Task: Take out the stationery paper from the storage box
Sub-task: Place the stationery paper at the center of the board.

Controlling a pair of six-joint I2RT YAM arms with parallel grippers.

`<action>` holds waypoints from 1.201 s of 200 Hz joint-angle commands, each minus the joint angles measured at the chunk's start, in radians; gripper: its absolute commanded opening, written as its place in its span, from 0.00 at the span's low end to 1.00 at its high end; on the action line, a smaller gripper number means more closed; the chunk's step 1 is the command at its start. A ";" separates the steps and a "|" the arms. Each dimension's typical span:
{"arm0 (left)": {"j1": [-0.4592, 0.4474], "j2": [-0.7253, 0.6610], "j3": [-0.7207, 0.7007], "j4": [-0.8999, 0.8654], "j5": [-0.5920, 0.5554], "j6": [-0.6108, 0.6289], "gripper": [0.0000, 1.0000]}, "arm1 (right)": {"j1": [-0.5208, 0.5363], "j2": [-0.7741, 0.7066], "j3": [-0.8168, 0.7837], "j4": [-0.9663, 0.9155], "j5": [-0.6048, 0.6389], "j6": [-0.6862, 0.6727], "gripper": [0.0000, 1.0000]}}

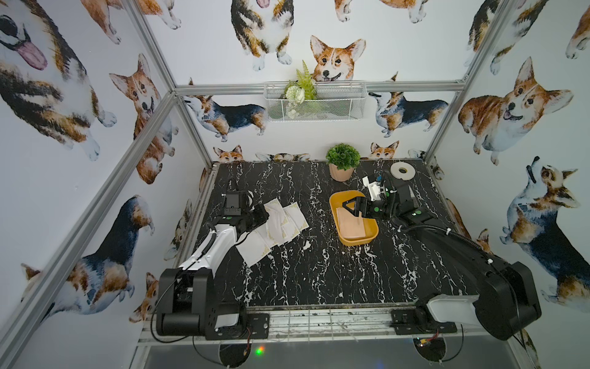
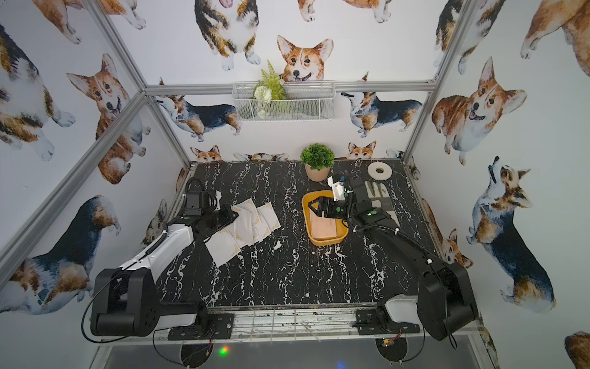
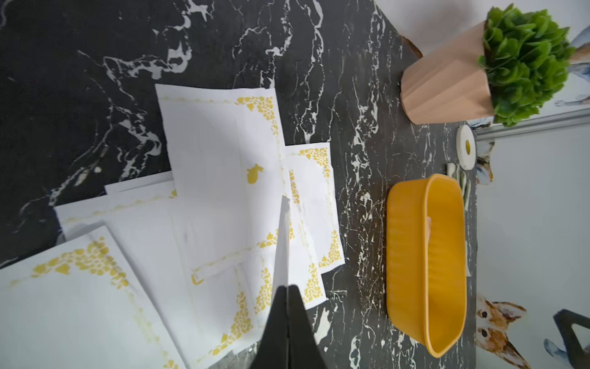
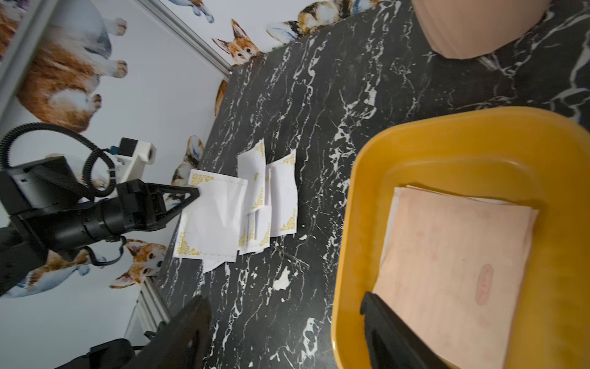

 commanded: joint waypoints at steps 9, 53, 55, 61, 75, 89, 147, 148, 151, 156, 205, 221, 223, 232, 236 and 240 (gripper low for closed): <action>0.016 0.034 0.010 -0.056 -0.116 0.036 0.00 | 0.019 0.046 0.050 -0.236 0.239 -0.128 0.78; 0.023 0.070 0.007 -0.088 -0.225 0.033 0.15 | 0.037 0.163 0.062 -0.281 0.384 -0.162 0.75; 0.023 0.071 0.007 -0.090 -0.230 0.031 0.16 | 0.037 0.170 0.064 -0.281 0.390 -0.162 0.74; 0.023 0.072 0.006 -0.097 -0.245 0.028 0.22 | 0.037 0.191 0.071 -0.285 0.408 -0.160 0.74; 0.023 0.067 0.004 -0.119 -0.287 0.021 0.52 | 0.039 0.233 0.087 -0.283 0.422 -0.168 0.73; 0.023 0.052 0.004 -0.155 -0.350 0.016 0.77 | 0.042 0.269 0.111 -0.282 0.420 -0.176 0.73; 0.023 -0.116 -0.016 -0.286 -0.635 -0.047 1.00 | 0.093 0.461 0.266 -0.348 0.533 -0.247 0.73; 0.023 -0.119 -0.018 -0.286 -0.636 -0.048 1.00 | 0.093 0.464 0.269 -0.350 0.535 -0.248 0.74; 0.023 -0.129 -0.021 -0.283 -0.638 -0.049 1.00 | 0.094 0.475 0.278 -0.356 0.541 -0.251 0.74; 0.023 -0.145 -0.029 -0.278 -0.639 -0.049 1.00 | 0.095 0.494 0.294 -0.366 0.554 -0.256 0.73; 0.024 -0.169 -0.040 -0.261 -0.606 -0.041 1.00 | 0.114 0.614 0.412 -0.435 0.678 -0.302 0.85; 0.024 -0.156 -0.039 -0.261 -0.595 -0.041 1.00 | 0.116 0.629 0.431 -0.442 0.704 -0.303 0.87; 0.024 -0.153 -0.039 -0.260 -0.595 -0.042 1.00 | 0.116 0.631 0.432 -0.443 0.706 -0.303 0.87; 0.024 -0.149 -0.040 -0.258 -0.593 -0.042 1.00 | 0.115 0.638 0.440 -0.444 0.715 -0.305 0.87; 0.024 -0.149 -0.041 -0.257 -0.592 -0.042 1.00 | 0.115 0.643 0.444 -0.447 0.720 -0.306 0.87; 0.024 -0.149 -0.042 -0.255 -0.590 -0.042 1.00 | 0.115 0.646 0.446 -0.449 0.724 -0.307 0.87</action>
